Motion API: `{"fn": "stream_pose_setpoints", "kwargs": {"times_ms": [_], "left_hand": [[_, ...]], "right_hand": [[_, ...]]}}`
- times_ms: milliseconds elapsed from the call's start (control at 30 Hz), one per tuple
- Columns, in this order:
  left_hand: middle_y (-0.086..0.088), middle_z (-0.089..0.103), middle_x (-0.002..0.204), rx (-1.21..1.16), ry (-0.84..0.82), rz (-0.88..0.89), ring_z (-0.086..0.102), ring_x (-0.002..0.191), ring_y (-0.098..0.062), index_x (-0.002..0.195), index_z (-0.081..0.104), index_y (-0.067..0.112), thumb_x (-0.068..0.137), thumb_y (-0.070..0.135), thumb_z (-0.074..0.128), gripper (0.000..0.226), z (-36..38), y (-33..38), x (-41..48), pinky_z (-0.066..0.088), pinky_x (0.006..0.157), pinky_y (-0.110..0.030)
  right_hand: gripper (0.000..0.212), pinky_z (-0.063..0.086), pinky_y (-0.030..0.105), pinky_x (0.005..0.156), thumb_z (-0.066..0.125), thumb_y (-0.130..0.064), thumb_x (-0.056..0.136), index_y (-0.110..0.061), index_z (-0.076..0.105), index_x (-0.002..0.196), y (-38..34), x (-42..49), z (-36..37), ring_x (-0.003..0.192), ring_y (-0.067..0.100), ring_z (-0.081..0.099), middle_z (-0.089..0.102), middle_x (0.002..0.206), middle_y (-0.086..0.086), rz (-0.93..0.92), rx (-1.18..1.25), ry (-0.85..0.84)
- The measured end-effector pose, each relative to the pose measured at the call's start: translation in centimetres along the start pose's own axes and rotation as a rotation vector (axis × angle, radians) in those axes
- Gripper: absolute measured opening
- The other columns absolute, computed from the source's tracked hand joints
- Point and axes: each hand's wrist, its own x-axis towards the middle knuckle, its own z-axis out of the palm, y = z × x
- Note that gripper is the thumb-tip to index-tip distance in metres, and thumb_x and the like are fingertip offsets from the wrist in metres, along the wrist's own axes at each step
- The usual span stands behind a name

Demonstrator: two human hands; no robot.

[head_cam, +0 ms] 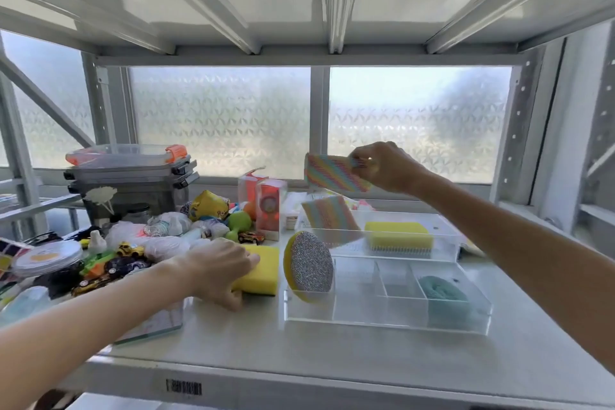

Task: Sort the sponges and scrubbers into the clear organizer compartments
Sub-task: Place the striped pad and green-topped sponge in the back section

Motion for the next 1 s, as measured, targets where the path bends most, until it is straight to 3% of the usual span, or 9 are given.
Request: {"fn": "stream_pose_setpoints", "kwargs": {"times_ms": [133,233,367,467,533,633,800,867,1000], "left_hand": [[0.002,0.061,0.081,-0.038,0.071,-0.013,0.058,0.066,-0.016,0.092,0.05,0.017,0.079,0.042,0.04,0.03,0.2,-0.3,0.1,0.043,0.057,-0.027],[0.003,0.063,0.078,-0.165,0.176,-0.087,0.06,0.063,-0.013,0.086,0.047,0.018,0.088,0.034,0.047,0.016,-0.8,-1.5,0.3,0.049,0.058,-0.025],[0.004,0.056,0.062,-0.399,0.48,-0.36,0.055,0.051,-0.013,0.082,0.054,0.011,0.089,0.011,0.057,0.008,-2.4,-4.4,0.7,0.042,0.047,-0.02],[-0.003,0.055,0.059,-0.568,0.791,-0.647,0.05,0.053,-0.017,0.08,0.055,0.009,0.088,0.014,0.053,0.01,-5.6,-6.2,2.6,0.035,0.053,-0.027],[-0.006,0.057,0.063,-0.674,0.881,-0.748,0.052,0.056,-0.021,0.077,0.054,0.007,0.088,0.017,0.051,0.015,-8.2,-6.6,5.0,0.037,0.057,-0.03],[-0.015,0.063,0.066,-0.984,0.76,-0.842,0.058,0.058,-0.025,0.08,0.062,-0.005,0.087,0.019,0.049,0.027,-10.5,-5.7,9.2,0.045,0.055,-0.031],[-0.011,0.058,0.07,-1.504,0.402,-0.829,0.058,0.053,-0.018,0.076,0.049,0.004,0.096,0.018,0.05,0.024,-8.6,-1.0,14.9,0.053,0.044,-0.022],[-0.008,0.055,0.07,-1.459,0.352,-0.799,0.055,0.053,-0.015,0.073,0.049,0.008,0.097,0.021,0.048,0.028,-7.3,-0.2,15.9,0.049,0.04,-0.019],[-0.005,0.059,0.068,-1.079,0.326,-0.727,0.053,0.057,-0.015,0.067,0.05,0.012,0.096,0.021,0.046,0.031,-5.7,-0.9,15.5,0.045,0.056,-0.023]], "right_hand": [[0.012,0.053,0.042,0.078,0.062,-0.021,0.085,-0.016,0.071,0.091,4.3,-2.2,-2.7,0.079,0.03,0.064,0.07,0.079,0.007,0.058,-0.006,0.029],[0.015,0.053,0.042,0.081,0.064,-0.021,0.086,-0.015,0.072,0.097,6.3,-3.5,-3.3,0.083,0.028,0.066,0.074,0.086,0.009,0.08,-0.028,0.007],[0.017,0.053,0.04,0.08,0.065,-0.023,0.086,-0.015,0.073,0.099,7.8,-4.7,-4.0,0.083,0.026,0.067,0.075,0.088,0.008,0.091,-0.05,-0.015],[0.017,0.051,0.041,0.081,0.066,-0.021,0.085,-0.012,0.073,0.098,8.9,-5.3,-5.1,0.085,0.027,0.066,0.075,0.09,0.009,0.117,-0.066,-0.036],[0.016,0.049,0.041,0.082,0.066,-0.02,0.085,-0.011,0.072,0.098,9.5,-5.5,-5.7,0.087,0.029,0.065,0.074,0.09,0.01,0.131,-0.065,-0.05],[0.023,0.05,0.039,0.08,0.066,-0.017,0.086,-0.01,0.068,0.108,10.1,-5.7,-6.0,0.085,0.027,0.066,0.072,0.091,0.01,0.152,-0.016,-0.077],[0.021,0.051,0.04,0.079,0.059,-0.01,0.091,-0.02,0.055,0.109,11.3,-6.0,-5.4,0.096,0.033,0.064,0.067,0.098,0.027,0.232,0.252,-0.207],[0.019,0.05,0.037,0.075,0.057,-0.009,0.092,-0.025,0.058,0.103,11.8,-5.8,-4.7,0.095,0.031,0.062,0.065,0.102,0.025,0.264,0.299,-0.237],[0.022,0.047,0.037,0.071,0.056,-0.01,0.093,-0.029,0.065,0.098,12.5,-4.9,-2.9,0.081,0.025,0.057,0.063,0.099,0.021,0.319,0.353,-0.277]]}}
